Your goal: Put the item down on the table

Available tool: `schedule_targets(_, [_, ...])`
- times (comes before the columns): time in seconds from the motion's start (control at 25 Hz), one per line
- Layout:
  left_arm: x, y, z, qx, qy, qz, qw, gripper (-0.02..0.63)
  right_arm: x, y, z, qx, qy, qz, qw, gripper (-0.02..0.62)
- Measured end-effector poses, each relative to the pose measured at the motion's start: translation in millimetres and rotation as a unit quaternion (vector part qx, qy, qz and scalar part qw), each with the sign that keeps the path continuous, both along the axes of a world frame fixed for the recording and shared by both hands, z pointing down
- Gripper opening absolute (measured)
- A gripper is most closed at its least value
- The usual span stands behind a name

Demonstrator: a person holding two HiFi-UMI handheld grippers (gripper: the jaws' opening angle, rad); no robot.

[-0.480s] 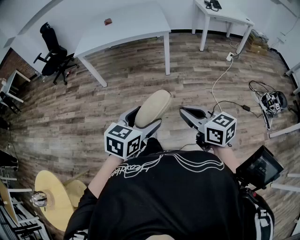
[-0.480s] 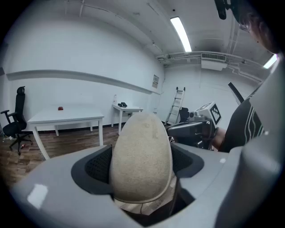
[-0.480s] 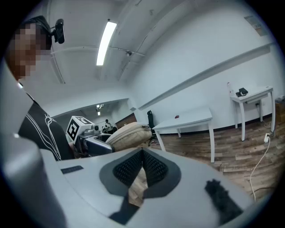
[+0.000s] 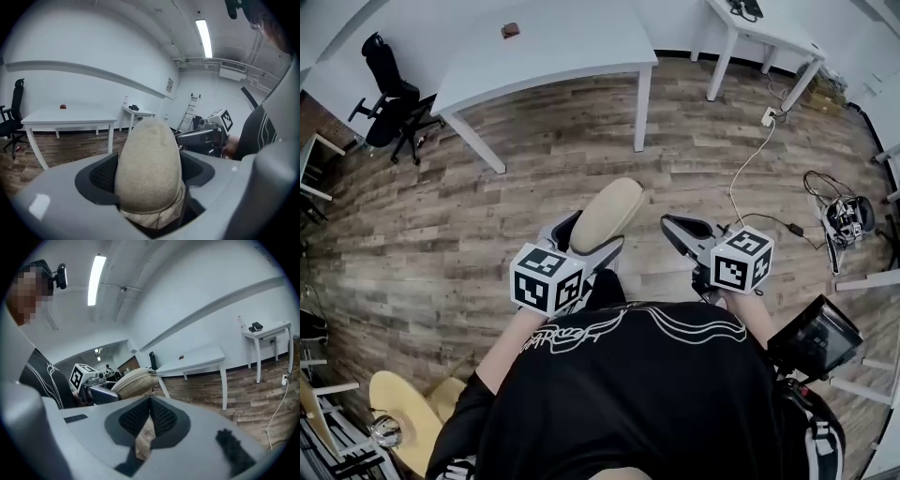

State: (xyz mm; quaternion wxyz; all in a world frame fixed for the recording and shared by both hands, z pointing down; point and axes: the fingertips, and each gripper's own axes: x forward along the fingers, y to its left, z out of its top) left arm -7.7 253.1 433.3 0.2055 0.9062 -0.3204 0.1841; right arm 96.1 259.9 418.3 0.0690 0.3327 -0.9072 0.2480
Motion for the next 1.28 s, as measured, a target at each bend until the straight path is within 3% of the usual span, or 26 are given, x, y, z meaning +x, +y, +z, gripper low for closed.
schedule_targets(0.28, [-32.2,-148.0,11.6,-0.016,-0.005,0.014,0.9998,0.4,-39.5,-154.2,11.4,-0.027,-0.006,0.006,1.0,0.006])
schedule_targets(0.52, [-86.6,-249.4,10.0,-0.019,0.001,-0.007,0.9998,0.4,-81.8,-262.3,-2.2,-0.018,-0.004,-0.002,1.0,0.006])
schedule_targets(0.96, [-104.8,-314.3,0.7,-0.003,0.021,-0.023,0.9995,0.4,-96.4,-312.2,-9.2,-0.012,0.01,-0.012,1.0,0.006])
schedule_targets(1.28, [-91.6,-366.8,3.1,-0.003,0.003,-0.032,0.9995,0.4,-86.7,-369.4,0.5,-0.016,-0.001,-0.026,1.0,0.006])
